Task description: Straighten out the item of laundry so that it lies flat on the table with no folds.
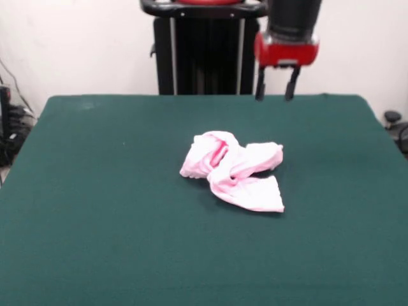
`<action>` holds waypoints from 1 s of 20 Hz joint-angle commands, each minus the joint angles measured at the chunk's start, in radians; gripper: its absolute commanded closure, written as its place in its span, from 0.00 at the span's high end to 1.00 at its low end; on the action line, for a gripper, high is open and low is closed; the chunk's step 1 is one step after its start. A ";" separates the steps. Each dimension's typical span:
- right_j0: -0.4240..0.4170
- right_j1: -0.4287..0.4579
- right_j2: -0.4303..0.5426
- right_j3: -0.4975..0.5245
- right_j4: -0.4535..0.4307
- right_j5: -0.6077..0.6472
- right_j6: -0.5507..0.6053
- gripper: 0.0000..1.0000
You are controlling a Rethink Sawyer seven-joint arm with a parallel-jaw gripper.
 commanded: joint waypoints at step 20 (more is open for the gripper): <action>0.035 0.508 0.027 -0.188 0.212 -0.541 0.306 1.00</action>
